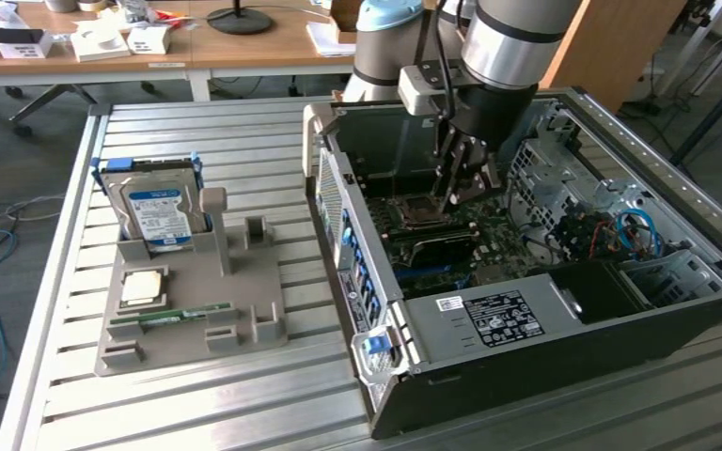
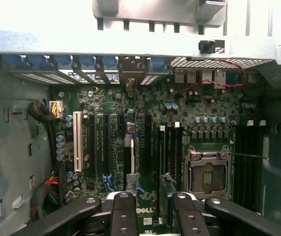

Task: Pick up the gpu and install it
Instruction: 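Insert the gpu into the slot, then press down on the gpu until it lock into place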

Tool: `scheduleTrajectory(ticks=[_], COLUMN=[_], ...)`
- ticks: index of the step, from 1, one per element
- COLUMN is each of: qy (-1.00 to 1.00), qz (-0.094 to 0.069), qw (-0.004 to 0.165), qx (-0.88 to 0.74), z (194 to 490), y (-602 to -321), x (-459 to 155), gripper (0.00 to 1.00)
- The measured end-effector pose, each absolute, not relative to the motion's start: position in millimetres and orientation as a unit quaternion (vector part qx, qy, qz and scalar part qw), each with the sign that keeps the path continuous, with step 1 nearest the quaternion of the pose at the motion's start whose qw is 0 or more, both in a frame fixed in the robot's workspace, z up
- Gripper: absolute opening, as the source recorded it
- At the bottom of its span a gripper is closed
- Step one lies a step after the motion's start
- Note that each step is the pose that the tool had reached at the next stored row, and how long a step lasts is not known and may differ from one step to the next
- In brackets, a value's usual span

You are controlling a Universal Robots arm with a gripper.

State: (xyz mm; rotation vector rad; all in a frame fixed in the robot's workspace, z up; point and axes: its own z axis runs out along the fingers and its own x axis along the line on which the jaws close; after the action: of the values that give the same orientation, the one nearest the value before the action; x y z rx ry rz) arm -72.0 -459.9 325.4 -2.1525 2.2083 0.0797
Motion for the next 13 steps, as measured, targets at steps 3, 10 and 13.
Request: scheduleTrajectory(ticks=[3, 10, 13], qy=[0.716, 0.716, 0.716], qz=[0.026, 0.026, 0.026], qw=[0.028, 0.028, 0.028], qx=[-0.697, -0.697, -0.697], z=[325.3, 325.3, 325.3], y=[-459.9, -459.9, -459.9], x=[-72.0, -72.0, -72.0], gripper=[0.33, 0.33, 0.32])
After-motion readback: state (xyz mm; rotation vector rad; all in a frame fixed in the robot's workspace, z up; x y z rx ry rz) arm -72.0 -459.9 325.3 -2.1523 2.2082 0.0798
